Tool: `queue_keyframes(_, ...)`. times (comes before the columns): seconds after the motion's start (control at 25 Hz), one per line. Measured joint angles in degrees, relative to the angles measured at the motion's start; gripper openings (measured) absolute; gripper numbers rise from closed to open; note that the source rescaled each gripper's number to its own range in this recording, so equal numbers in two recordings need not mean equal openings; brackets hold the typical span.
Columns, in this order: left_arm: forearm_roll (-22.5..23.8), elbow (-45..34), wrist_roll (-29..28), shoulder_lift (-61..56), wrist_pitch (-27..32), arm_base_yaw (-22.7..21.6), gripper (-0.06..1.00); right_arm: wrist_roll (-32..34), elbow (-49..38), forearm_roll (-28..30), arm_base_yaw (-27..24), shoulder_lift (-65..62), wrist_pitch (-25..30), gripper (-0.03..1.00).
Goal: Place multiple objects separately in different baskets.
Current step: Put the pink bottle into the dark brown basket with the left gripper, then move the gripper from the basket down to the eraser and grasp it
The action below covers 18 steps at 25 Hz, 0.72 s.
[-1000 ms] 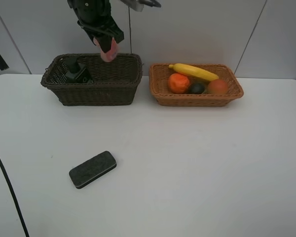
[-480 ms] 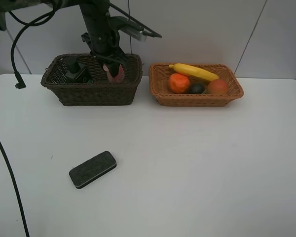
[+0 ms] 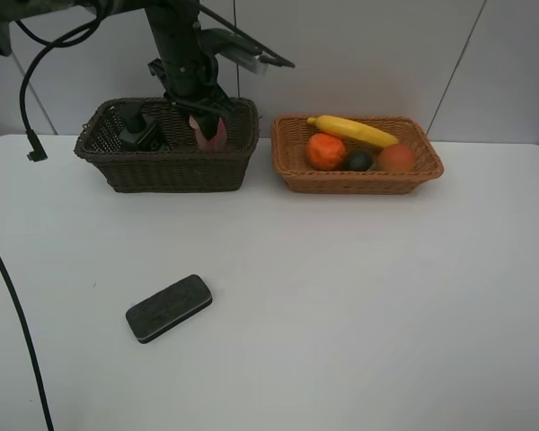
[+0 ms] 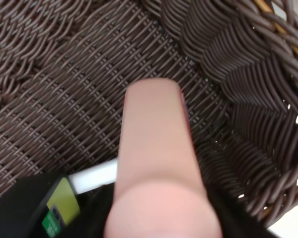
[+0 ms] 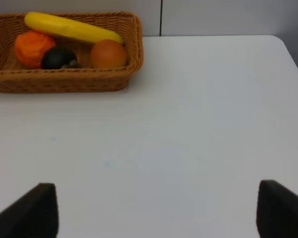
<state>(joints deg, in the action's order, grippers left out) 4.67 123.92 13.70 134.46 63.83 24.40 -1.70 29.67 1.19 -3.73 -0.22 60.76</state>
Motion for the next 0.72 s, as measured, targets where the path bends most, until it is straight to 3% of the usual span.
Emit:
queue_keyframes(0.04,0.0,0.0,-1.1,0.0,0.0,0.0,0.54,0.0,0.0,0.0,0.0,0.0,0.0,1.00)
queue_keyframes(0.08,0.0,0.0,-2.4,0.0,0.0,0.0,0.71,0.0,0.0,0.0,0.0,0.0,0.0,1.00)
queue_keyframes(0.12,0.0,0.0,-3.2,0.0,0.0,0.0,0.85,0.0,0.0,0.0,0.0,0.0,0.0,1.00)
queue_keyframes(0.16,0.0,0.0,-3.6,0.0,0.0,0.0,0.92,0.0,0.0,0.0,0.0,0.0,0.0,1.00)
queue_keyframes(0.28,0.0,0.0,-4.3,0.0,0.0,0.0,0.99,0.0,0.0,0.0,0.0,0.0,0.0,1.00)
queue_keyframes(0.6,0.1,0.0,-4.4,-0.3,0.8,0.0,1.00,0.0,0.0,0.0,0.0,0.0,0.0,1.00)
queue_keyframes(0.72,0.1,0.0,-4.4,-2.3,4.2,0.1,1.00,0.0,0.0,0.0,0.0,0.0,0.0,1.00)
